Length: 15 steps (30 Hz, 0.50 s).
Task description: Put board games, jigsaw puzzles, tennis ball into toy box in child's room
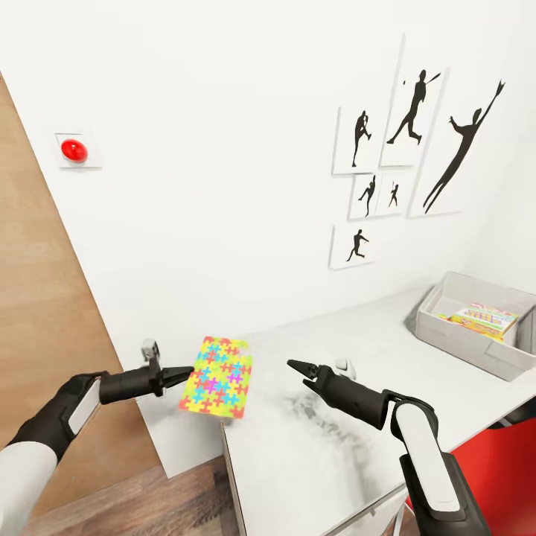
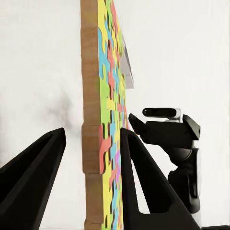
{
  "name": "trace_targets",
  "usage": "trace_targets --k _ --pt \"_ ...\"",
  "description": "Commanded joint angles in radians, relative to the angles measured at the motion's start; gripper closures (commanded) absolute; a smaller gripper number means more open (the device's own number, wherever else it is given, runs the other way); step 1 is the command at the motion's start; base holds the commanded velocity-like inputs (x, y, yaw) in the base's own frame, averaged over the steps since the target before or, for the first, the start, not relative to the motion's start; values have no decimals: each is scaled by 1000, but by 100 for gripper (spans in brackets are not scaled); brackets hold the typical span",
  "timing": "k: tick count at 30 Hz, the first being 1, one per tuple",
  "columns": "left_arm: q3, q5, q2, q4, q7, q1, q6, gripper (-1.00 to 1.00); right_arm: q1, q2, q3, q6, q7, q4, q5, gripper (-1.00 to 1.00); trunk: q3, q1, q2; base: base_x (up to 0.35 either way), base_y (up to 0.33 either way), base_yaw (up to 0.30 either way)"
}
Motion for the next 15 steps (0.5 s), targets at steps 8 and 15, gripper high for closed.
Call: trace_targets --k 8,15 --pt "-6 1 84 -28 -147 1 14 100 1 -22 -25 11 8 0 2 -100 24 -31 55 0 0 0" --pt "-6 -32 110 -43 -229 1 15 100 10 -49 -61 25 124 0 -3 -100 46 -57 104 0 0 0"
